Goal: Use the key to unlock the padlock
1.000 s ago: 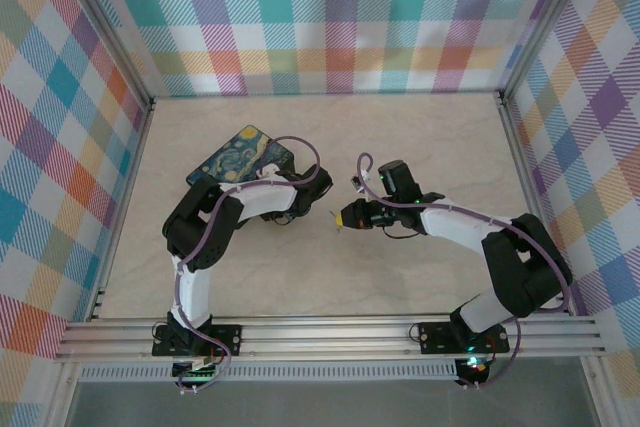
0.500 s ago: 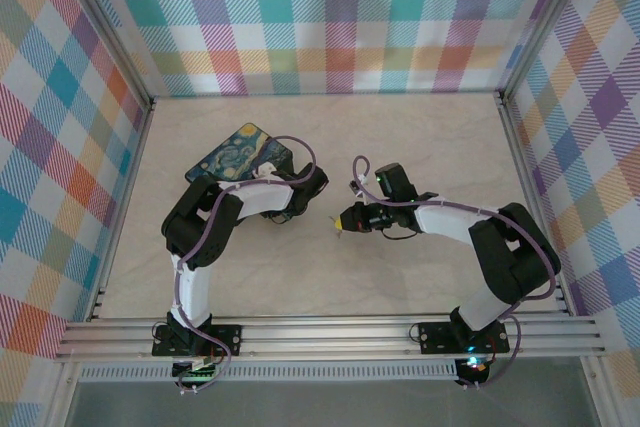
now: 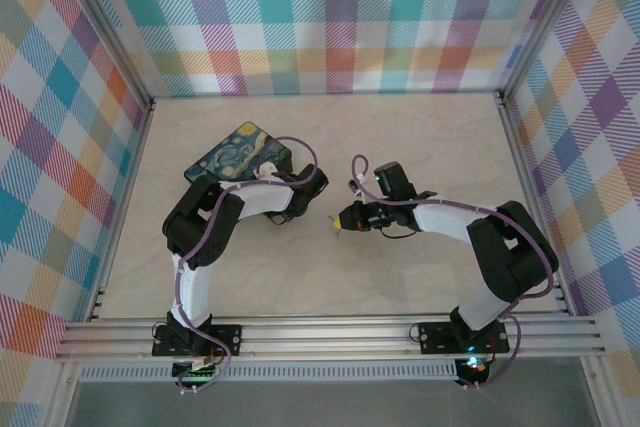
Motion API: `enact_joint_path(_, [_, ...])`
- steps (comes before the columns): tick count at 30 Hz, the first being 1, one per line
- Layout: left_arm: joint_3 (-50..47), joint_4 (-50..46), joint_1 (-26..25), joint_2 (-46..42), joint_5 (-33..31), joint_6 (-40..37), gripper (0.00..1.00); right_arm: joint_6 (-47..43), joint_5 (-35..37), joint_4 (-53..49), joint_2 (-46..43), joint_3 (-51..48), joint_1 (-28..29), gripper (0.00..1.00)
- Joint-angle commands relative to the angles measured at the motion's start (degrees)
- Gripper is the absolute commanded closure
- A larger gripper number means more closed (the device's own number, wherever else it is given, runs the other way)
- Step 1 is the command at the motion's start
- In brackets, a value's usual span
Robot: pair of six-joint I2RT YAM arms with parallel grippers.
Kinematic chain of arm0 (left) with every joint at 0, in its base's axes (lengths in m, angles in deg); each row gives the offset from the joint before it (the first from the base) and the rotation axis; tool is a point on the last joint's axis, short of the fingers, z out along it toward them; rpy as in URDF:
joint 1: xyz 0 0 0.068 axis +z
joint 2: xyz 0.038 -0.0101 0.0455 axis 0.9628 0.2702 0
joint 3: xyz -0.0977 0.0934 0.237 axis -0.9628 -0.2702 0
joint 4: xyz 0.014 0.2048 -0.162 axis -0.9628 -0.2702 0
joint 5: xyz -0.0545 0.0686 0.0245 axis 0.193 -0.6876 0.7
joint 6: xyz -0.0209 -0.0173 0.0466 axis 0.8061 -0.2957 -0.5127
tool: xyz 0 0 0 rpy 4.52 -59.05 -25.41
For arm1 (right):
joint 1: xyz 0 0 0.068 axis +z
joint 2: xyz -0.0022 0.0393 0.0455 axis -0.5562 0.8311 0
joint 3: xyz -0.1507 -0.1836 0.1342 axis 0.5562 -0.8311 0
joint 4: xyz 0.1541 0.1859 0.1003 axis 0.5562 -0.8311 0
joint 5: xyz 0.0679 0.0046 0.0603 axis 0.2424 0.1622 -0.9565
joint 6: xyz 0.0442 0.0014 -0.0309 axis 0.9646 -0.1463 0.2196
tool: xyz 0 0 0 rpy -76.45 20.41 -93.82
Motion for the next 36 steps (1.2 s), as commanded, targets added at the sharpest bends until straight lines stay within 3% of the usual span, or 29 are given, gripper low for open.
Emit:
enact_joint_path(1, [-1.4, 0.2, 0.5, 0.3, -2.1, -1.8, 0.8, -1.3, -1.7, 0.3, 0.0, 1.3, -0.4, 1.0])
enact_joint_path(8, [-3.2, -0.7, 0.4, -2.2, -2.1, -2.8, 0.91, -1.3, -1.5, -0.3, -0.7, 1.4, -0.4, 1.0])
enact_joint_path(12, [-3.3, -2.0, -0.3, -4.5, 1.1, -3.1, 0.91, -1.1, -1.8, -0.3, -0.8, 1.5, -0.4, 1.0])
enact_joint_path(29, [-1.2, -10.6, -0.5, -19.1, 23.6, -17.8, 0.94, -1.1, -1.9, -2.7, -7.3, -0.6, -0.1, 1.0])
enact_joint_path(36, [0.8, -14.7, -0.4, -22.7, 33.9, -20.3, 0.95, 2.4, -3.2, 0.4, -8.4, -0.2, 4.0, 1.0])
